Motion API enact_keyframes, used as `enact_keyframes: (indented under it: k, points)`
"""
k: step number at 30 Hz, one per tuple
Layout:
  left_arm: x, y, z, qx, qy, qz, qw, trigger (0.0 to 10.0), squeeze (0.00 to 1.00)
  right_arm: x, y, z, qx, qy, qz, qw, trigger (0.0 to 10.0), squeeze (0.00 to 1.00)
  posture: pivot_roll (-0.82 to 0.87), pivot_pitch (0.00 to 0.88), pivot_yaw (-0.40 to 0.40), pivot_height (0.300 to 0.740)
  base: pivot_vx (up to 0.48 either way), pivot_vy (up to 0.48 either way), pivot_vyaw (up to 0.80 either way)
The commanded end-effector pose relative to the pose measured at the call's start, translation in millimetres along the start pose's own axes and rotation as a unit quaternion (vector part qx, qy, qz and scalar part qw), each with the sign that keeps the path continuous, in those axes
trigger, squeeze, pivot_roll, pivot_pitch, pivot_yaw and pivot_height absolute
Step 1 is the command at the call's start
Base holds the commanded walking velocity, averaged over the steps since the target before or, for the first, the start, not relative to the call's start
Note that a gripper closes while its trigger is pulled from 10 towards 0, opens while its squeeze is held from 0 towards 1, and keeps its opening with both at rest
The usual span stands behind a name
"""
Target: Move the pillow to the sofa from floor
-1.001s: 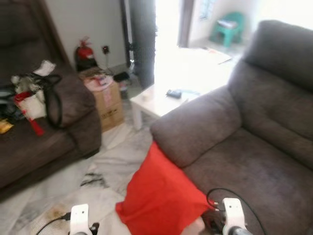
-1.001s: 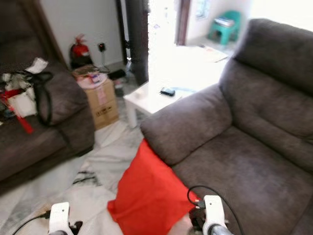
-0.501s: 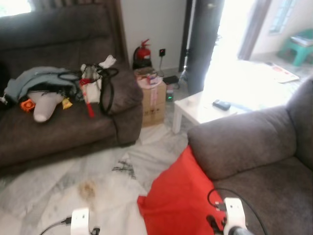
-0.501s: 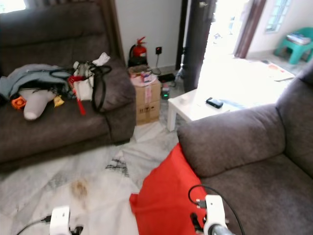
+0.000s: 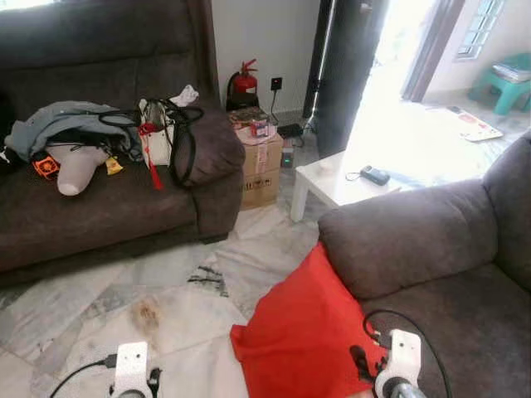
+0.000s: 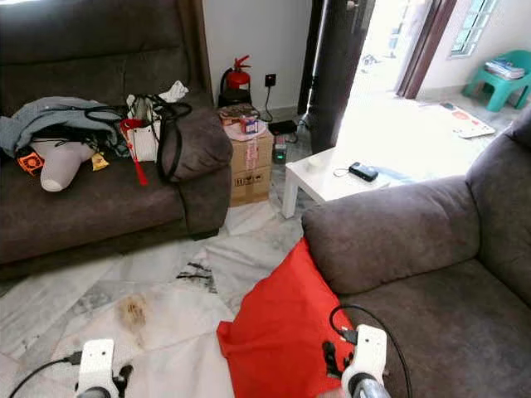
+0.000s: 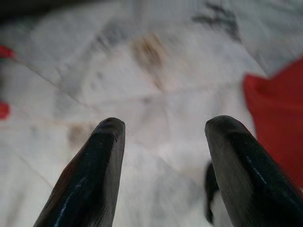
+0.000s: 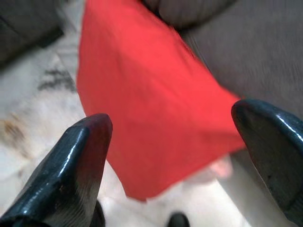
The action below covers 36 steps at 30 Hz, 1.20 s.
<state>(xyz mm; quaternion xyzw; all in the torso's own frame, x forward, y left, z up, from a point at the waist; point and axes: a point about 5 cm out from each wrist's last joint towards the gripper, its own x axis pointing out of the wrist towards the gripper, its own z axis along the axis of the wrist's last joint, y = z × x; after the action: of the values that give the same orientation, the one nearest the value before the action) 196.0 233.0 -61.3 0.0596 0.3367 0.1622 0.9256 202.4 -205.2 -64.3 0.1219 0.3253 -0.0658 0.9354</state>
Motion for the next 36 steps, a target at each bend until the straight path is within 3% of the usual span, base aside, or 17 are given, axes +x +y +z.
enact_keyframes:
  k: [1, 4, 5, 6, 8, 9, 10, 12, 18, 19, 20, 21, 23, 24, 28, 30, 36]
  points:
    - [-0.9, 1.3, 3.1, 0.01, -0.025, 0.016, 1.0, 10.0, 0.0, 0.5, 0.8, 6.5, 0.015, -0.029, 0.006, 0.999, 10.0, 0.0, 0.07, 0.0, -0.019, 0.74, 0.0, 0.0, 0.0]
    - [3.8, 12.1, 27.9, 0.026, -0.094, 0.048, 0.994, 10.0, 0.0, 1.6, 5.1, 12.6, 0.027, -0.056, 0.014, 0.998, 10.0, 0.0, 0.08, 0.0, -0.009, 0.74, 0.0, 0.0, 0.0]
    - [9.9, 27.3, 62.3, 0.022, -0.162, 0.063, 0.985, 10.0, 0.0, 2.0, 6.6, 14.6, 0.031, -0.065, 0.016, 0.997, 10.0, 0.0, 0.08, 0.0, -0.005, 0.74, 0.0, 0.0, 0.0]
    - [12.0, 45.4, 105.7, 0.015, -0.243, 0.075, 0.967, 10.0, 0.0, 2.4, 8.4, 16.9, 0.034, -0.075, 0.018, 0.996, 10.0, 0.0, 0.08, 0.0, -0.004, 0.74, 0.0, 0.0, 0.0]
    - [10.4, 50.6, 129.0, 0.016, -0.286, 0.076, 0.955, 10.0, 0.0, 6.1, 12.6, 29.0, 0.028, -0.096, 0.025, 0.995, 10.0, 0.0, 0.08, 0.0, -0.002, 0.74, 0.0, 0.0, 0.0]
    - [8.4, 50.4, 140.8, 0.012, -0.31, 0.072, 0.948, 10.0, 0.0, 15.0, 21.9, 61.4, 0.018, -0.137, 0.036, 0.99, 10.0, 0.0, 0.09, 0.0, 0.0, 0.74, 0.0, 0.0, 0.0]
    - [3.1, 48.3, 158.2, 0.011, -0.351, 0.065, 0.934, 10.0, 0.0, 22.6, 37.3, 110.1, 0.009, -0.201, 0.05, 0.978, 10.0, 0.0, 0.09, 0.0, 0.002, 0.74, 0.0, 0.0, 0.0]
    - [-5.4, 44.4, 174.4, 0.022, -0.396, 0.06, 0.916, 10.0, 0.0, 22.2, 47.1, 137.6, 0.007, -0.25, 0.061, 0.966, 10.0, 0.0, 0.09, 0.0, 0.002, 0.74, 0.0, 0.0, 0.0]
    - [-27.4, 28.4, 196.9, 0.052, -0.47, 0.033, 0.88, 10.0, 0.0, 16.0, 59.8, 155.3, -0.028, -0.307, 0.092, 0.947, 10.0, 0.0, 0.1, 0.0, -0.009, 0.74, 0.0, 0.0, 0.0]
    - [-36.0, 20.3, 201.9, 0.064, -0.487, 0.019, 0.871, 10.0, 0.0, 12.2, 63.9, 162.0, -0.045, -0.332, 0.104, 0.937, 10.0, 0.0, 0.1, 0.0, -0.009, 0.74, 0.0, 0.0, 0.0]
    - [-36.0, 20.3, 201.9, 0.064, -0.487, 0.019, 0.871, 10.0, 0.0, 12.2, 63.9, 162.0, -0.045, -0.332, 0.104, 0.937, 10.0, 0.0, 0.1, 0.0, -0.009, 0.74, 0.0, 0.0, 0.0]
    - [-42.4, 14.1, 205.2, 0.067, -0.498, 0.009, 0.865, 10.0, 0.0, 7.8, 66.3, 167.1, -0.058, -0.354, 0.113, 0.926, 10.0, 0.0, 0.09, 0.0, -0.007, 0.74, 0.0, 0.0, 0.0]
    - [-49.1, 7.8, 207.6, 0.063, -0.505, -0.003, 0.861, 10.0, 0.0, 3.5, 66.5, 170.6, -0.056, -0.371, 0.119, 0.919, 10.0, 0.0, 0.08, 0.0, -0.008, 0.74, 0.0, 0.0, 0.0]
    - [-58.5, -3.4, 210.5, 0.069, -0.516, -0.032, 0.853, 10.0, 0.0, -1.5, 67.5, 173.6, -0.069, -0.382, 0.13, 0.912, 10.0, 0.0, 0.07, 0.0, -0.009, 0.74, 0.0, 0.0, 0.0]
    - [-67.0, -29.3, 206.3, 0.092, -0.511, -0.101, 0.849, 10.0, 0.0, -4.4, 62.6, 176.5, -0.094, -0.382, 0.132, 0.91, 10.0, 0.0, 0.04, 0.0, -0.007, 0.74, 0.0, 0.0, 0.0]
    - [-65.8, -45.8, 202.4, 0.107, -0.501, -0.13, 0.849, 10.0, 0.0, 0.2, 46.8, 182.4, -0.087, -0.375, 0.086, 0.919, 10.0, 0.0, 0.02, 0.0, 0.004, 0.74, 0.0, 0.0, 0.0]
    - [-65.2, -62.3, 211.8, 0.096, -0.493, -0.159, 0.85, 10.0, 0.0, -1.8, 31.5, 197.4, -0.066, -0.387, 0.047, 0.918, 10.0, 0.0, -0.02, 0.0, 0.016, 0.74, 0.0, 0.0, 0.0]
